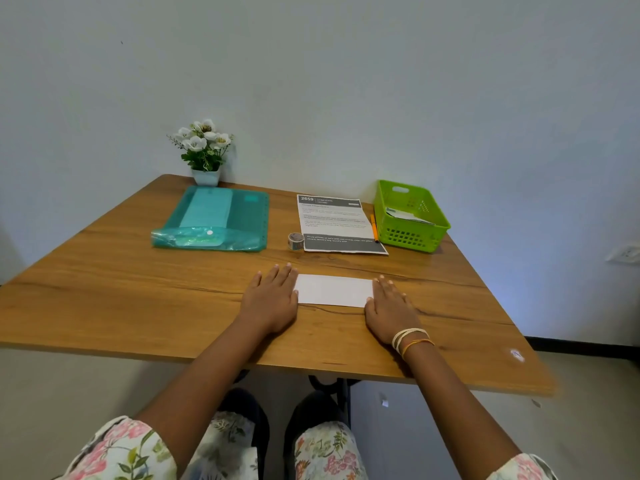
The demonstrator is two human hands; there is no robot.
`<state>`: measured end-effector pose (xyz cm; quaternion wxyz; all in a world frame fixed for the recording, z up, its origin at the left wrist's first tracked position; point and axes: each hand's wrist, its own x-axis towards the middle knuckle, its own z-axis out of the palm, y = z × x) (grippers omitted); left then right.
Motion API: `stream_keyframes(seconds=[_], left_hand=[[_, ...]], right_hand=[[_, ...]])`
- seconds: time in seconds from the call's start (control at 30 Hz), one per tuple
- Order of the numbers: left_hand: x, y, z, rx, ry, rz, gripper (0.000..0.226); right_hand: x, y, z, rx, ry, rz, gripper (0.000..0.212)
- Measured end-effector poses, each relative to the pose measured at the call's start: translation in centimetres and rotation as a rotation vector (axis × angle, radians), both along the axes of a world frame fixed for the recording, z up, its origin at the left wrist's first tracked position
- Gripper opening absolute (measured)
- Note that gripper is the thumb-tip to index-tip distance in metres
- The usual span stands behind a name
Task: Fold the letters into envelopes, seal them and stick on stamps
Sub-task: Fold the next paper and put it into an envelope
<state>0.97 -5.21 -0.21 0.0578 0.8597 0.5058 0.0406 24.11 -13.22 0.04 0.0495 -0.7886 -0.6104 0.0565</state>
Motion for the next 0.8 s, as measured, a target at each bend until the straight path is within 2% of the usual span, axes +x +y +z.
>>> stream_keyframes(seconds=[0.1, 0.23, 0.3, 0.37, 0.8], left_hand=[[0.6, -0.4, 0.0, 0.022, 0.023, 0.025, 0.057], [3.1, -1.5, -0.2, 0.140, -0.092, 0.050, 0.060], [4.3, -2.1, -0.1, 0.094, -0.126, -0.030, 0.058], [4.7, -2.2, 0.0, 0.046, -0.082, -0.103, 0.054], [1.3, 0.6, -0.2, -0.005, -0.043, -0.085, 0.053]], right_hand=[[-0.9, 0.1, -0.1, 0.077, -0.027, -0.039, 0.057], [-4.6, 1.0, -0.3, 0.189, -0.006, 0.097, 0.055], [-6.0, 1.6, -0.3, 0.159, 0.032, 0.114, 0.055], [-6.4, 1.9, -0.3, 0.146, 0.028, 0.107, 0.056], [0.7, 0.5, -0.5, 0.070, 0.021, -0.023, 0.056]])
